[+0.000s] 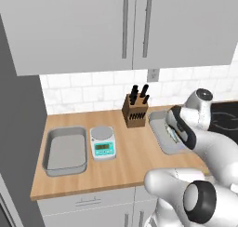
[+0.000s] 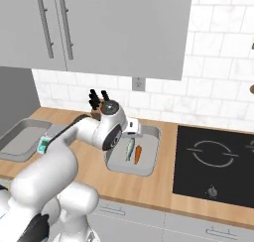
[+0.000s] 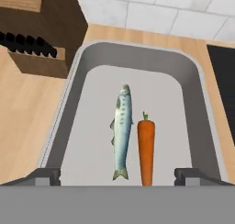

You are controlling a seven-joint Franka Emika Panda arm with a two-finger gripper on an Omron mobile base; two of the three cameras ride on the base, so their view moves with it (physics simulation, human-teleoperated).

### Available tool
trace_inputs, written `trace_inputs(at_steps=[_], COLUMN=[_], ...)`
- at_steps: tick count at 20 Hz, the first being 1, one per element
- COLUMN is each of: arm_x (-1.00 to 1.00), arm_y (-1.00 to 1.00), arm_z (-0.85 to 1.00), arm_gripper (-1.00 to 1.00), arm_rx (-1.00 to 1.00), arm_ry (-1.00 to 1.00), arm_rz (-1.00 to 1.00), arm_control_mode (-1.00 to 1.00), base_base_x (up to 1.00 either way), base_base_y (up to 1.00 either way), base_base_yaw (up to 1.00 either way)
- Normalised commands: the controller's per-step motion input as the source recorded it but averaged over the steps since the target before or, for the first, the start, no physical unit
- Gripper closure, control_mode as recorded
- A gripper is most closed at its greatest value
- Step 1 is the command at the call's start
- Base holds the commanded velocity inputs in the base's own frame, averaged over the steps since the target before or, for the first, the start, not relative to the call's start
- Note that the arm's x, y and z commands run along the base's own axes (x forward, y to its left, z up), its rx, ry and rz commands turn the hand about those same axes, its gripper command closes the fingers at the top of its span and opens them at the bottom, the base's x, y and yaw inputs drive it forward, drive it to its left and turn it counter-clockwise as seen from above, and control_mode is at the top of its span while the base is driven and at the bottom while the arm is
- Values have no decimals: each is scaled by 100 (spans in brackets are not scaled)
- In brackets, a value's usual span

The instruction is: Place one carrot and one fish in each tupperware on the nearby counter, to pack two identical lunches.

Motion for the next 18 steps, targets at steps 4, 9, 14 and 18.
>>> trace_inputs(at_steps=[4,9,14,18], arm_x=[-48,-74,-88,-82], arm_y=[39,27,3,2], arm_z=[45,46,41,39], arm_gripper=[-100,-100,-100,-100], arm_rx=[-6,-4,0,0], arm_ry=[-9,-17,-20,-16], arm_rz=[9,11,13,13], arm_control_mode=[-100,-100,-100,-100], base_base_x=[0,0,0,0], base_base_y=[0,0,0,0], base_base_yaw=[0,0,0,0])
